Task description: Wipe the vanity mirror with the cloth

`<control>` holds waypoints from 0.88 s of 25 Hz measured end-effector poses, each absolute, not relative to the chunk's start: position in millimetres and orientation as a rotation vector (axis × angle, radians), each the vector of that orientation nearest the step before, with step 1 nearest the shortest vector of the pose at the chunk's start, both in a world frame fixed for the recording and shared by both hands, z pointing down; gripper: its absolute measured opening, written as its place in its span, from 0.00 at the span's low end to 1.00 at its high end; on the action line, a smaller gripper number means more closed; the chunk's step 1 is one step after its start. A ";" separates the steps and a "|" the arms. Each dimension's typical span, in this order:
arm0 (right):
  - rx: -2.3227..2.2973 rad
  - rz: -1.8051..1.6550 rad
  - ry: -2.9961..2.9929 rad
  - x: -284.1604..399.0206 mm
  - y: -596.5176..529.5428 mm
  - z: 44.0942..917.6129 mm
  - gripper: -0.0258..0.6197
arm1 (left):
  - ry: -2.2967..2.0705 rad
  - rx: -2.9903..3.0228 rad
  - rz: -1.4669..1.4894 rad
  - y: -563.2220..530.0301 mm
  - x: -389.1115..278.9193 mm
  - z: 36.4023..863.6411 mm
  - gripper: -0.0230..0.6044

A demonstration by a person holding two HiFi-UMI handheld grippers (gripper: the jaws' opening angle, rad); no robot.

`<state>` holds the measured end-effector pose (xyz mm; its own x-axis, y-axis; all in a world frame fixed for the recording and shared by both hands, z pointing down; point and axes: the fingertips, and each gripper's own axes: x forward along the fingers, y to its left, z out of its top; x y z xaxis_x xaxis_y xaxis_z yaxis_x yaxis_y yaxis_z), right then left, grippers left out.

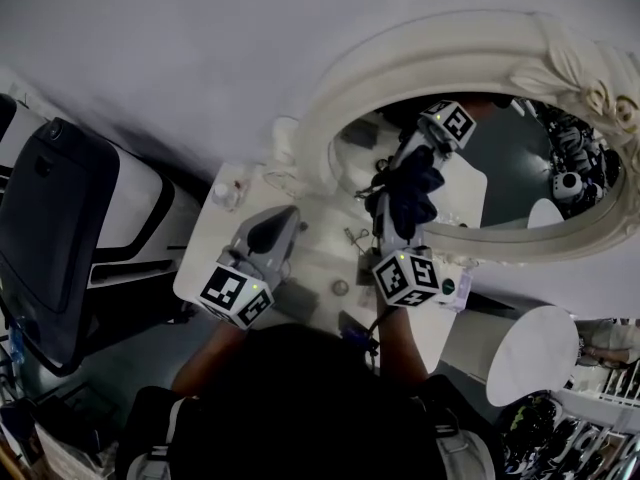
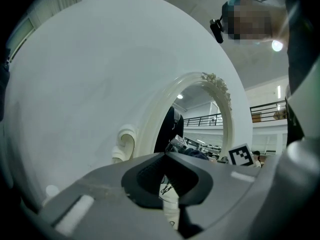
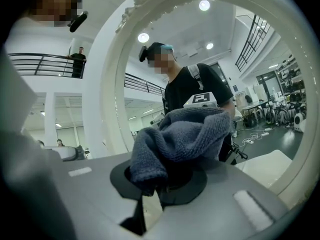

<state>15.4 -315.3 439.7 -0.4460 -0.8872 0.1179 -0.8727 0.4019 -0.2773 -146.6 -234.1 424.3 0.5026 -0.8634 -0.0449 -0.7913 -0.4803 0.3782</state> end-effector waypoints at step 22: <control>-1.400 -0.438 2.728 -79.7 -324.4 432.7 0.09 | -1.479 2.404 -0.314 -220.3 -196.3 426.7 0.04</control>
